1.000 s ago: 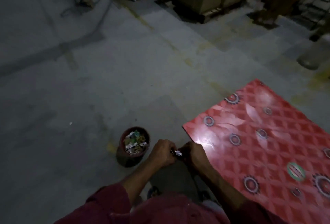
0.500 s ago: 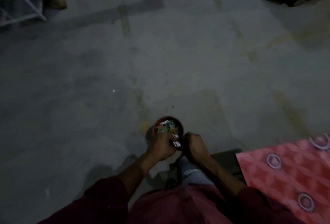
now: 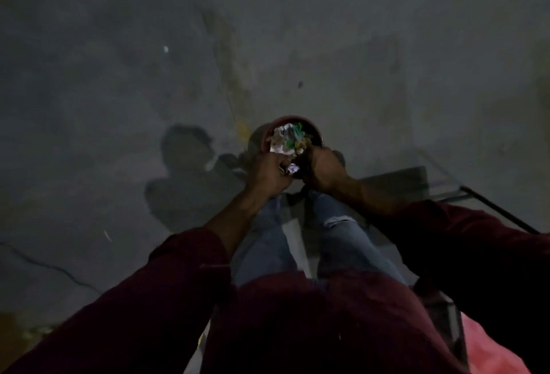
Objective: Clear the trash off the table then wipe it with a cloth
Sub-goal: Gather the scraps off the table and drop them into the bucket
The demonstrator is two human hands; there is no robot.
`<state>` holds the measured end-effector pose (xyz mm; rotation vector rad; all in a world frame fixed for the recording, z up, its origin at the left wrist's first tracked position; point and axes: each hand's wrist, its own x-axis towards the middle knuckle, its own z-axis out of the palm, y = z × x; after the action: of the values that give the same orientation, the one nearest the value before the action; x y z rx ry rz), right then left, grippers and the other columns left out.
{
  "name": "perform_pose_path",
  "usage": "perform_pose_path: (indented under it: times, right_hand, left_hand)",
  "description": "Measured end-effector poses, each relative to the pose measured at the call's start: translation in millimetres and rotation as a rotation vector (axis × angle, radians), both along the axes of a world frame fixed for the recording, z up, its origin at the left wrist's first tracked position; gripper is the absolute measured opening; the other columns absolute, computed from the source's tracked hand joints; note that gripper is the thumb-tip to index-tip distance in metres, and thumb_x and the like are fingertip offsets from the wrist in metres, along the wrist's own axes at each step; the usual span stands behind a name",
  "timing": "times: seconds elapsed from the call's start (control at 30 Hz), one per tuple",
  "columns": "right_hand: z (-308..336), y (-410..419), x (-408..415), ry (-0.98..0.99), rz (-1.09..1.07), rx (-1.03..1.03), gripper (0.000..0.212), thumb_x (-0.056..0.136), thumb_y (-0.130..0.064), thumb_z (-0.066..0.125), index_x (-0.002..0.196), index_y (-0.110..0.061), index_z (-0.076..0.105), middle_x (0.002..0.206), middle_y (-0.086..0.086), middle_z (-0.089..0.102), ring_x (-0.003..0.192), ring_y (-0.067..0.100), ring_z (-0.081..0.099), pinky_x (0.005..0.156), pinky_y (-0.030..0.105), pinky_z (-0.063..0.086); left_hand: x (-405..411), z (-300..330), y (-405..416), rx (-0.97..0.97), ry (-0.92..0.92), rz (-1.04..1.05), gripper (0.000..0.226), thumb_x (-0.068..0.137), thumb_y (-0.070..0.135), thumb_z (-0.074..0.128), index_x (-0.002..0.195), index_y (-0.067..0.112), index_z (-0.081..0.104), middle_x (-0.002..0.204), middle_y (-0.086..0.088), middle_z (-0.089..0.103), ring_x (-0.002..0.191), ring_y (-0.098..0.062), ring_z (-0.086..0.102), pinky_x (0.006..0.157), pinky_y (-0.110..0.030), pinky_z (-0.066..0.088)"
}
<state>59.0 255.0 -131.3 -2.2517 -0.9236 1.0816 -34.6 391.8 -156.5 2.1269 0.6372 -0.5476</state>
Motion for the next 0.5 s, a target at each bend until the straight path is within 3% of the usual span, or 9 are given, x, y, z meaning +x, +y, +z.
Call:
perform_pose_path:
  times: [0.1, 0.17, 0.23, 0.33, 0.43, 0.5]
  right_hand:
    - [-61.9, 15.4, 5.9, 0.083, -0.055, -0.119, 0.02, 0.088, -0.014, 0.073, 0.102, 0.0, 0.075, 0.103, 0.027, 0.074, 0.094, 0.044, 0.07, 0.076, 0.038, 0.052]
    - [-100.3, 26.2, 9.6, 0.104, -0.107, -0.139, 0.02, 0.09, -0.017, 0.072, 0.104, -0.002, 0.075, 0.104, 0.024, 0.075, 0.095, 0.042, 0.071, 0.078, 0.037, 0.053]
    - [-137.4, 34.6, 13.1, 0.106, -0.173, -0.177, 0.02, 0.091, -0.019, 0.071, 0.103, -0.004, 0.076, 0.103, 0.022, 0.076, 0.095, 0.04, 0.072, 0.077, 0.036, 0.054]
    - [-200.9, 42.8, 16.5, 0.134, -0.248, -0.22, 0.021, 0.092, -0.02, 0.069, 0.109, -0.01, 0.077, 0.109, 0.017, 0.076, 0.1, 0.034, 0.07, 0.08, 0.032, 0.051]
    - [-275.9, 44.8, 16.8, 0.171, -0.271, -0.226, 0.025, 0.09, -0.027, 0.07, 0.109, -0.012, 0.076, 0.11, 0.015, 0.076, 0.101, 0.034, 0.071, 0.086, 0.036, 0.055]
    - [-321.1, 42.5, 15.3, 0.192, -0.26, -0.248, 0.027, 0.087, -0.028, 0.069, 0.106, -0.01, 0.076, 0.109, 0.018, 0.075, 0.101, 0.036, 0.071, 0.089, 0.041, 0.057]
  left_hand:
    - [2.7, -66.9, 20.3, -0.116, 0.001, -0.021, 0.029, 0.073, 0.043, 0.061, 0.055, 0.022, 0.052, 0.059, -0.009, 0.061, 0.059, -0.031, 0.064, 0.054, -0.04, 0.048]
    - [9.7, -107.3, 30.5, -0.151, 0.018, -0.003, 0.032, 0.071, 0.052, 0.06, 0.055, 0.024, 0.056, 0.062, -0.008, 0.063, 0.061, -0.027, 0.063, 0.056, -0.038, 0.048]
    - [17.7, -143.9, 37.0, -0.159, 0.028, 0.028, 0.033, 0.066, 0.05, 0.064, 0.065, 0.018, 0.07, 0.071, -0.013, 0.07, 0.068, -0.026, 0.065, 0.062, -0.038, 0.051]
    - [26.0, -211.1, 45.1, -0.127, 0.046, 0.013, 0.038, 0.068, 0.041, 0.066, 0.077, 0.006, 0.077, 0.082, -0.015, 0.076, 0.077, -0.03, 0.07, 0.071, -0.041, 0.057]
    - [28.6, -289.5, 52.8, -0.065, -0.051, -0.044, 0.043, 0.078, 0.046, 0.06, 0.07, 0.006, 0.076, 0.077, -0.018, 0.073, 0.076, -0.037, 0.069, 0.071, -0.042, 0.058]
    - [28.0, -332.6, 56.6, -0.064, -0.03, -0.032, 0.035, 0.078, 0.037, 0.059, 0.069, 0.007, 0.075, 0.079, -0.018, 0.073, 0.076, -0.036, 0.07, 0.07, -0.039, 0.057]
